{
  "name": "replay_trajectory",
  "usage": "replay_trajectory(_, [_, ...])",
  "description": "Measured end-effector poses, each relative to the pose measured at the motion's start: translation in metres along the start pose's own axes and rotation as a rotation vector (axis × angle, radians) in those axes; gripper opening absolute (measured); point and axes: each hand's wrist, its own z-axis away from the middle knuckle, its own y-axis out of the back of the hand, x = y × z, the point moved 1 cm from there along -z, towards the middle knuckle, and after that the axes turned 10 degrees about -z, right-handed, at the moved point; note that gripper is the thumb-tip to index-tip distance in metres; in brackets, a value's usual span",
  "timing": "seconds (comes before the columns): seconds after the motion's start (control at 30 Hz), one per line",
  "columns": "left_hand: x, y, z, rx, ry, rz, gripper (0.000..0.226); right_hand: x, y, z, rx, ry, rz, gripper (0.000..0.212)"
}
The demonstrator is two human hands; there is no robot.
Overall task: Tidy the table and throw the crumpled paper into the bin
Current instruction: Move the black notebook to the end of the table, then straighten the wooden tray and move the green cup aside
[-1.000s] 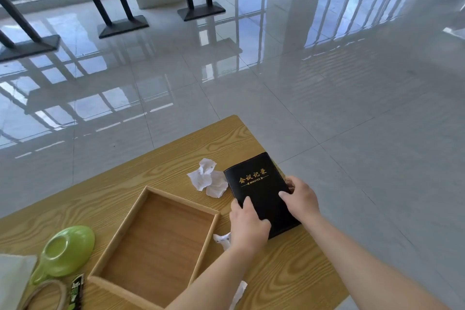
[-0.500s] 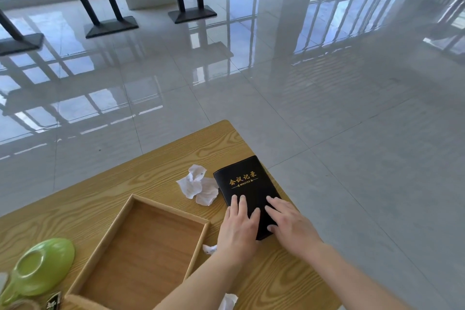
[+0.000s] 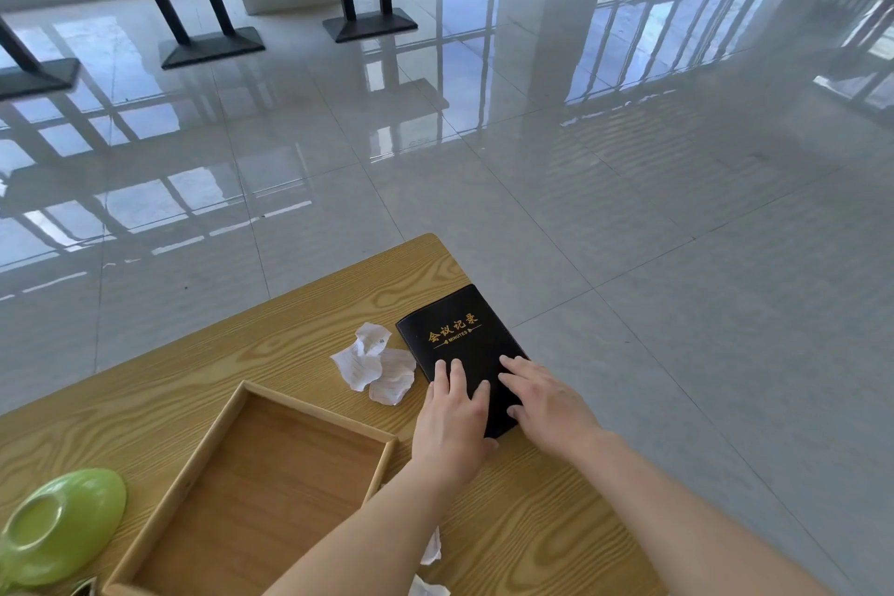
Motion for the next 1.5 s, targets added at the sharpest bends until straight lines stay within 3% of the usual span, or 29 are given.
replay_trajectory(0.33, [-0.001,0.000,0.000,-0.017,0.003,0.007,0.082,-0.003,0.000,0.000,0.004,0.003,0.013,0.051])
replay_trajectory(0.57, [-0.011,0.019,0.010,0.009,0.026,-0.004,0.064,-0.018,0.013,0.007,0.032,-0.017,0.014,0.051])
replay_trajectory(0.77, [-0.028,0.032,0.042,0.078,0.064,-0.101,0.058,-0.045,0.020,0.017,0.102,0.069,0.023,0.053])
replay_trajectory(0.97, [-0.063,0.054,0.096,0.183,0.164,-0.132,0.061,-0.110,0.012,0.019,0.132,0.214,-0.007,0.057])
replay_trajectory(1.2, [-0.117,0.067,0.173,0.242,0.341,-0.105,0.071,-0.201,-0.012,0.018,0.057,0.383,0.007,0.053])
replay_trajectory(1.5, [-0.199,0.060,0.264,0.215,0.543,-0.062,0.070,-0.304,-0.058,0.017,-0.043,0.451,0.012,0.056])
